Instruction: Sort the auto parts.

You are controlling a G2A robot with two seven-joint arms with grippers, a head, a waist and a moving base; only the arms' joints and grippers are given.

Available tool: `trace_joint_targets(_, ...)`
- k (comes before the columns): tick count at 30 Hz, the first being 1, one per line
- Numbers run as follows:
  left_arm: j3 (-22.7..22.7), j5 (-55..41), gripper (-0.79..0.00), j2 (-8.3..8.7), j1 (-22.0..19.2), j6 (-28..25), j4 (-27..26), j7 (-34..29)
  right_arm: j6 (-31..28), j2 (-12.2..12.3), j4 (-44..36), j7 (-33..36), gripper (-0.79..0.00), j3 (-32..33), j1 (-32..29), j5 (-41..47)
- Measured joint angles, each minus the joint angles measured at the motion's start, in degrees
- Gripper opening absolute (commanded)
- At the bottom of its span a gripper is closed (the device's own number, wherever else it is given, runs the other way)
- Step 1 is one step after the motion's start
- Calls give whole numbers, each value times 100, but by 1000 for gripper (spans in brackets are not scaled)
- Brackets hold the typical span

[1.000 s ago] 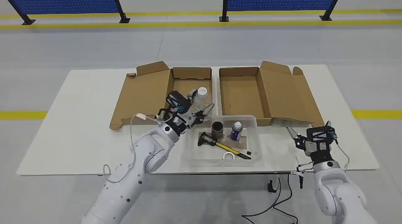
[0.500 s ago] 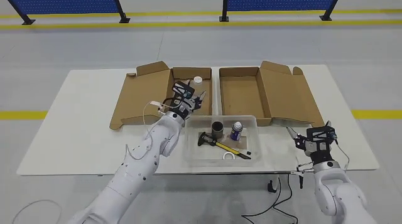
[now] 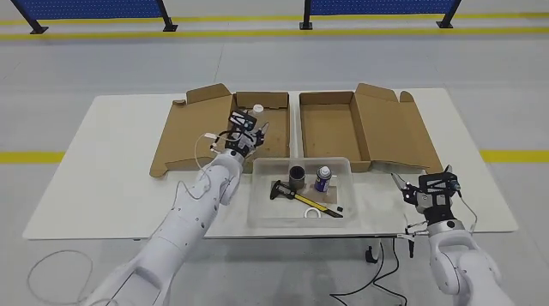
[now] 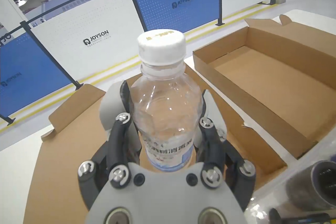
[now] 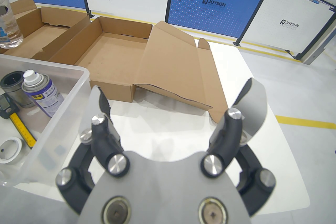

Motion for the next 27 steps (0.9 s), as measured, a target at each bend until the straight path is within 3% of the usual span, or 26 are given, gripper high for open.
trace_joint_targets(11, 37, -116, -785, -179, -276, -78, 791, 324, 0, 0, 0, 0, 0, 0, 0, 0)
trace_joint_targets(12, 36, -131, -696, -195, -290, -78, 852, 339, 0, 0, 0, 0, 0, 0, 0, 0)
trace_joint_targets(14, 45, -128, -406, -220, -318, -71, 936, 345, 0, 0, 0, 0, 0, 0, 0, 0)
trace_joint_targets(15, 56, -108, 0, -235, -333, -66, 985, 350, 0, 0, 0, 0, 0, 0, 0, 0)
trace_joint_targets(27, -73, -240, 0, -314, -402, -102, 1161, 508, 0, 0, 0, 0, 0, 0, 0, 0)
